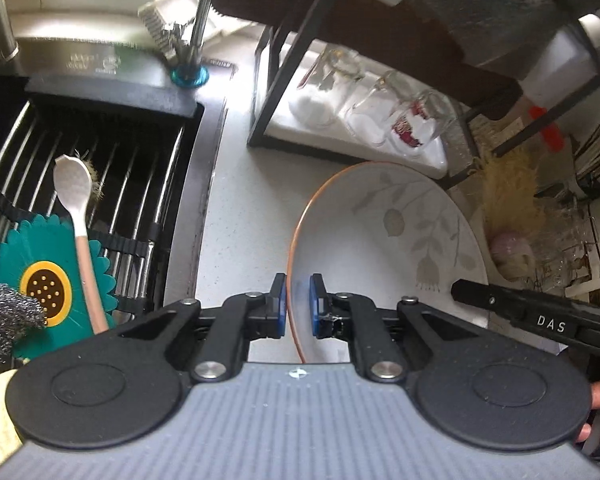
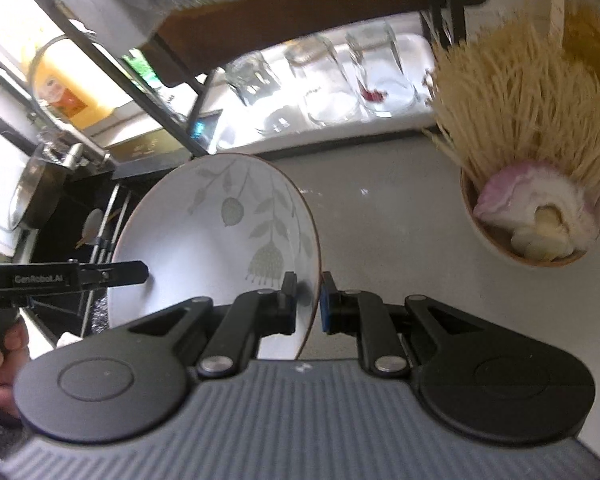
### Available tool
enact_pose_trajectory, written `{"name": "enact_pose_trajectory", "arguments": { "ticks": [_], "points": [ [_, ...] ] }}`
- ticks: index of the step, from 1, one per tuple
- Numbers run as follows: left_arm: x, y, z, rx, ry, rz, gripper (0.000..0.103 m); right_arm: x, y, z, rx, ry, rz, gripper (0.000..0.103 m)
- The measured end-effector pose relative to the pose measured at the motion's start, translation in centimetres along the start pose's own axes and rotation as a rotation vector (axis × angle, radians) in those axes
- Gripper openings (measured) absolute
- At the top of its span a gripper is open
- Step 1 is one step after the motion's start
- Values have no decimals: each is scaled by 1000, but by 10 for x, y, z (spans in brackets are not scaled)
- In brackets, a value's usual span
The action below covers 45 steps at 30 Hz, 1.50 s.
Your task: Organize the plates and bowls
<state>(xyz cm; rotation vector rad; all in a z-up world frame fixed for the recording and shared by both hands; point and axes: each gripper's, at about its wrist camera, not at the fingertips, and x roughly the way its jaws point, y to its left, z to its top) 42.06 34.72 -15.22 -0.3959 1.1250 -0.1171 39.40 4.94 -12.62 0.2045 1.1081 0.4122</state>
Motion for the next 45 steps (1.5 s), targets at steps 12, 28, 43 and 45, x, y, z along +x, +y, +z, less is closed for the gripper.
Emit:
{"name": "enact_pose_trajectory", "arguments": {
  "ticks": [12, 28, 43, 45],
  "points": [
    [-42, -49, -6, 26, -23, 2, 13, -56, -5, -8, 17, -59, -7, 14],
    [-6, -107, -55, 30, 57, -86, 13, -102, -66, -68, 137, -168, -99, 14],
    [49, -145, -111, 156, 99, -82, 14, -96, -106, -127, 116, -184, -221, 14],
    [53, -148, -117, 160, 101, -71, 14, -93, -110, -131, 131, -193, -227, 15]
  ]
}}
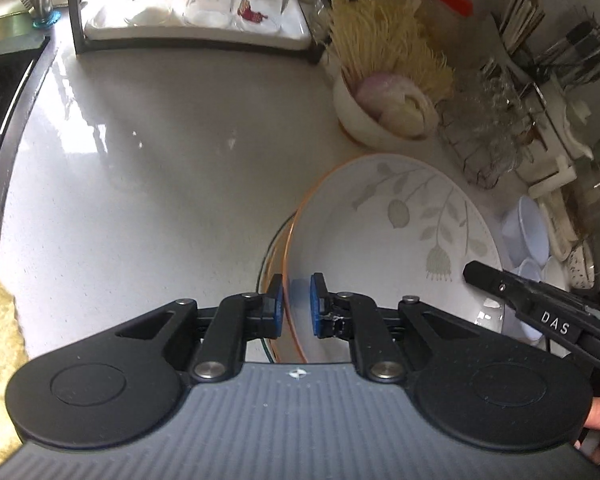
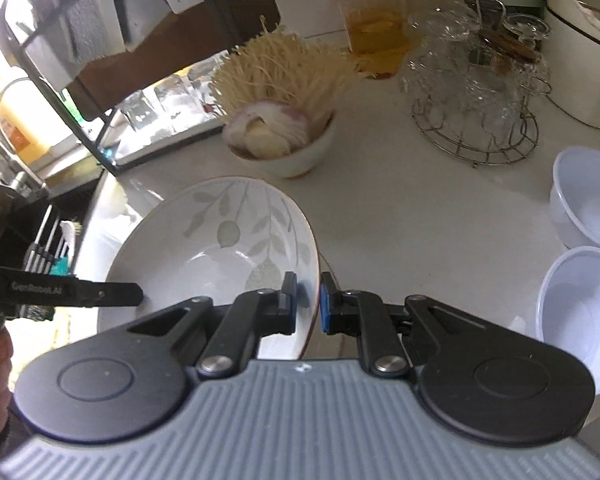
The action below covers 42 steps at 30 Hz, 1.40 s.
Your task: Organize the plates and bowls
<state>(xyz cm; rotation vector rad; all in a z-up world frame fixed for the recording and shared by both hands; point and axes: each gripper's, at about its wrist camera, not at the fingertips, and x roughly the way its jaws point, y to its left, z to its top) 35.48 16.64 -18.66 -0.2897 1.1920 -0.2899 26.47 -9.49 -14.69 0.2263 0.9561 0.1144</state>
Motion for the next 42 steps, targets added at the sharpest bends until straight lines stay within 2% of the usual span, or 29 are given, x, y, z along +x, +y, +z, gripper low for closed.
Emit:
{"name": "enact_pose_trajectory", "arguments": {
  "ticks": [6, 15, 28, 34, 38, 40, 42],
  "points": [
    [9, -4, -11, 11, 8, 28, 14, 8, -4, -12, -9, -15, -16, 15],
    [18, -8, -20, 30, 26, 18, 14, 19, -7, -23, -4, -30, -78, 18],
    [10, 7, -14, -71, 36, -53, 23, 32, -6, -25, 35, 4, -36, 23],
    [3, 5, -13, -54, 45, -38, 24, 33, -6, -22, 54, 17, -39, 23],
    [-1, 3, -15, -39, 66, -26, 31, 29, -5, -20, 33, 15, -63, 23],
    [-6, 0, -18, -23, 59, 1, 39, 24, -7, -21, 49, -3, -50, 22],
    [-13, -1, -21, -20, 42, -13, 41, 21, -8, -21, 56, -16, -52, 22]
  ]
}}
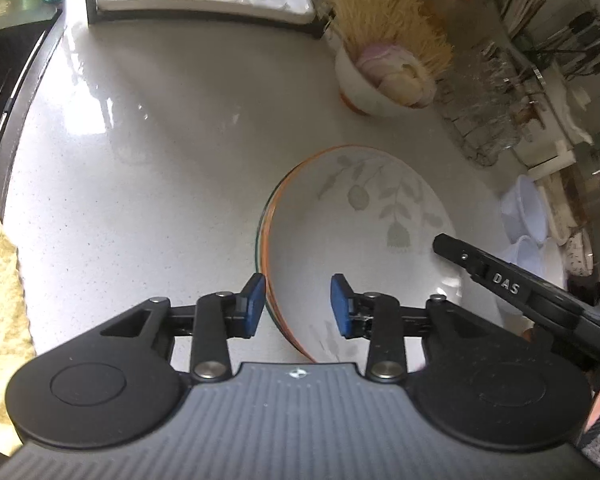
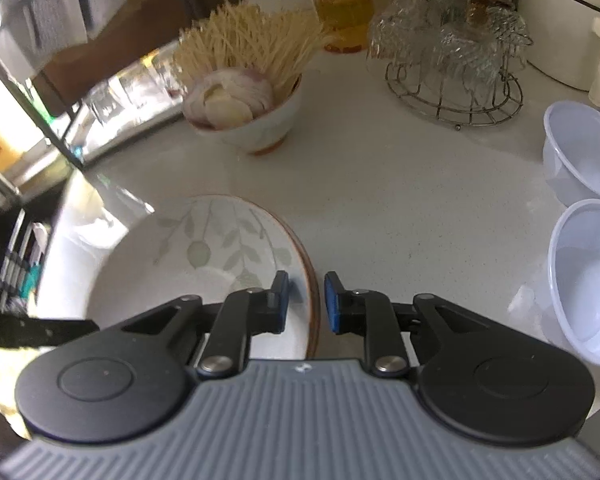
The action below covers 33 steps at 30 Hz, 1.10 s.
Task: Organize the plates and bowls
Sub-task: 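Lower the leaf-print bowl onto the stack and open both grippers, then move both grippers to the rim of the light blue plastic bowl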
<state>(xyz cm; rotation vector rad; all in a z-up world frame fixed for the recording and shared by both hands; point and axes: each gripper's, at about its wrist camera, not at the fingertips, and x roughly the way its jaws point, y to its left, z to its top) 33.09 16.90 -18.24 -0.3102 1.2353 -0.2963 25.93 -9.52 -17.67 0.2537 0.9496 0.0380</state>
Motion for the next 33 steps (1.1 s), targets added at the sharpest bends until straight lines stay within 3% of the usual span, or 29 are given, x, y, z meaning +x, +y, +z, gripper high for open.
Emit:
{"name": "enact_pose_trajectory", "arguments": {
  "ticks": [9, 19, 26, 33],
  "points": [
    [-34, -26, -14, 38, -123, 26, 41, -40, -5, -3, -26, -107, 34, 23],
    [-80, -96, -44, 119, -281, 1, 42, -132, -16, -13, -109, -248, 108, 22],
    [-101, -132, -87, 143, -326, -1, 42, -176, -30, -36, -143, -318, 116, 22],
    [-101, -151, -133, 122, -320, 2, 42, -206, -52, -70, -156, -355, 90, 24]
  ]
}}
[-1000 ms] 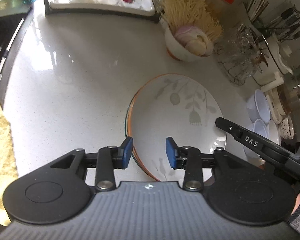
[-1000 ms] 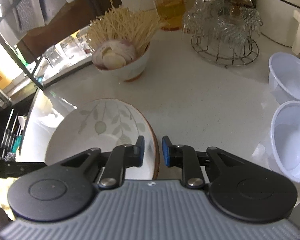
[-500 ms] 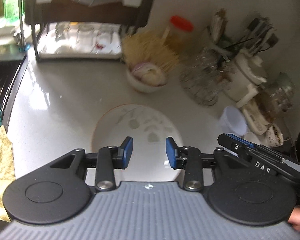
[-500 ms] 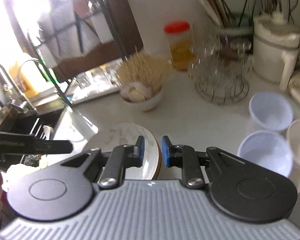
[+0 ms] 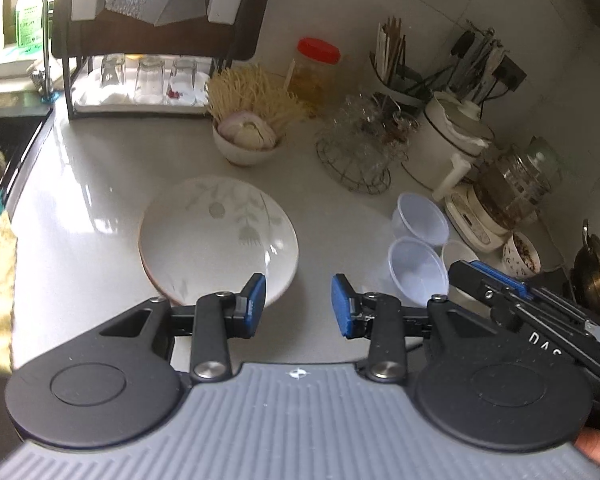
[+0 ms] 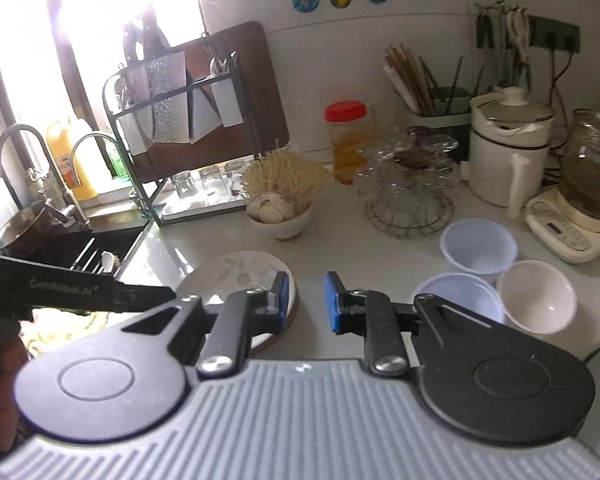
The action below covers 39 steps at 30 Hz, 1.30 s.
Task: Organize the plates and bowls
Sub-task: 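Move both grippers to the rim of the light blue plastic bowl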
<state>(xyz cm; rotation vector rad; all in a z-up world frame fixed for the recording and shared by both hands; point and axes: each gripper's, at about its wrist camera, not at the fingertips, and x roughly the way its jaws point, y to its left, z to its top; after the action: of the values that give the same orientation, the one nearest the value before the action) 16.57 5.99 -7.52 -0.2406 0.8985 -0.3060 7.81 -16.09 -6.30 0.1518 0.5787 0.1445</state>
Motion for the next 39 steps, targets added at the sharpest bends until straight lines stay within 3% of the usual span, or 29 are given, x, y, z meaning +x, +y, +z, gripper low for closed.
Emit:
{"name": "enact_pose_trajectory", "arguments": {
  "ticks": [4, 6, 8, 10, 14, 20, 30, 34, 39],
  "points": [
    [-2, -12, -20, 17, 32, 2, 42, -12, -10, -14, 21, 10, -18, 24],
    [-1, -16, -27, 27, 44, 3, 45, -18, -14, -20, 37, 9, -31, 42],
    [2, -20, -29, 37, 53, 1, 48, -24, -20, -26, 61, -5, -46, 67],
    [6, -26, -28, 43, 71, 5, 49, -27, -28, -29, 83, -7, -66, 71],
    [21, -44, -12, 86, 65, -16, 59, -28, -46, -31, 142, -6, -102, 71],
    [74, -72, 3, 168, 103, -60, 59, -17, -86, -35, 228, -9, -185, 71],
    [176, -87, 23, 151, 183, -137, 59, 32, -143, -46, 393, 24, -250, 71],
    [208, -92, 25, 141, 189, -178, 59, 57, -153, -54, 391, 23, -254, 62],
    [241, -103, 25, 196, 187, -163, 59, 88, -163, -60, 416, 38, -235, 55]
  ]
}}
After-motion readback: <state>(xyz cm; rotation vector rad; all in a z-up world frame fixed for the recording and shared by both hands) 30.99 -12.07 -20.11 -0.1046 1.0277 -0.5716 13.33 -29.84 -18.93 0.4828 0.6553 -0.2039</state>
